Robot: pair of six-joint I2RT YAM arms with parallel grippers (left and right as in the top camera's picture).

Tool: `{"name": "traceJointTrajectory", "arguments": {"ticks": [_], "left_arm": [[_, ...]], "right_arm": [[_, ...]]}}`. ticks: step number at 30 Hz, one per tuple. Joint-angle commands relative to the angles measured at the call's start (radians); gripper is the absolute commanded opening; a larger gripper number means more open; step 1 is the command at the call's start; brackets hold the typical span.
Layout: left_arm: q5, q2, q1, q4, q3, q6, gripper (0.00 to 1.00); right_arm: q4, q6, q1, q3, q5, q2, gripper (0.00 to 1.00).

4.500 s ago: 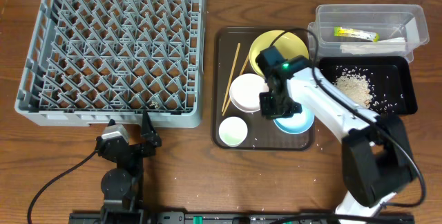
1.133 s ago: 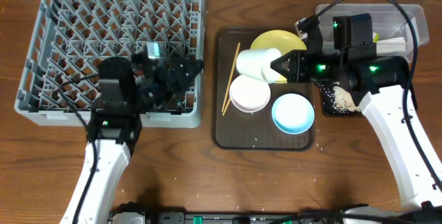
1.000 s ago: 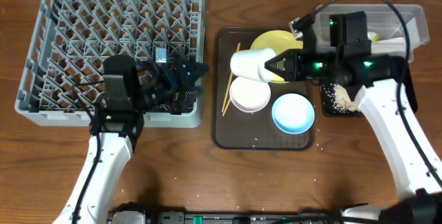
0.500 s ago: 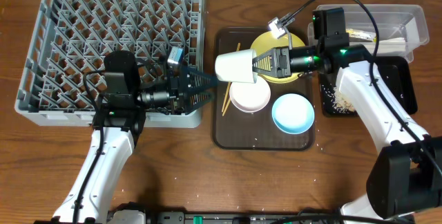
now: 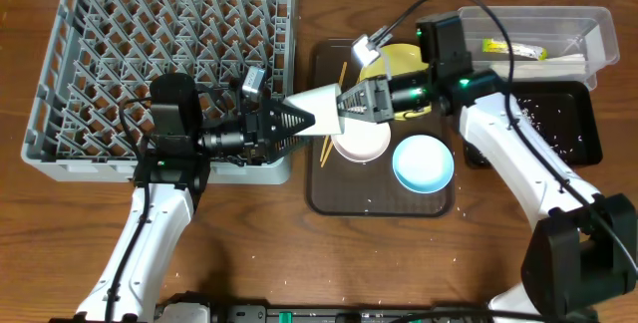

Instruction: Sort waste into correct bins and load items into the dishwasher

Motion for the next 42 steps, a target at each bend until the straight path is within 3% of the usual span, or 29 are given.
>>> {"name": "traceJointTrajectory", "arguments": {"ticks": [1,16,23,24,29,30,33,34,37,42], "left_arm": [[0.013,0.004,0.003,0.005,0.013,0.020,0.88],[0.016,0.004,0.003,0.004,0.013,0.020,0.86],[0.016,0.004,0.003,0.004,0.013,0.020,0.73],[0.015,0.004,0.003,0.004,0.013,0.020,0.65],[0.000,0.004,0.003,0.004,0.013,0.013,0.50],[-0.003,0.004,0.003,0.004,0.013,0.013,0.47],[-0.003,0.004,0.003,0.005,0.013,0.013,0.39],[-0.003,0.004,0.003,0.005,0.013,0.013,0.34],[-0.008,0.004,0.003,0.005,0.013,0.014,0.27],[-0.042,0.004,0.003,0.005,0.013,0.039,0.25]], "right_arm": [[0.005,0.018,0.040,-0.003,-0.008,0.006,0.01],[-0.111,-0.051,0.055,-0.006,0.056,0.006,0.01],[-0.127,-0.051,0.027,-0.006,0.059,0.006,0.01],[-0.141,-0.051,0.020,-0.006,0.083,0.006,0.01],[-0.159,-0.059,0.015,-0.006,0.090,0.006,0.01],[-0.159,-0.059,0.015,-0.006,0.090,0.006,0.03],[-0.159,-0.059,0.014,-0.006,0.108,0.006,0.29],[-0.159,-0.058,0.012,-0.006,0.116,0.006,0.34],[-0.159,-0.058,-0.011,-0.006,0.124,0.006,0.44],[-0.161,-0.061,-0.097,-0.006,0.125,0.006,0.56]]}}
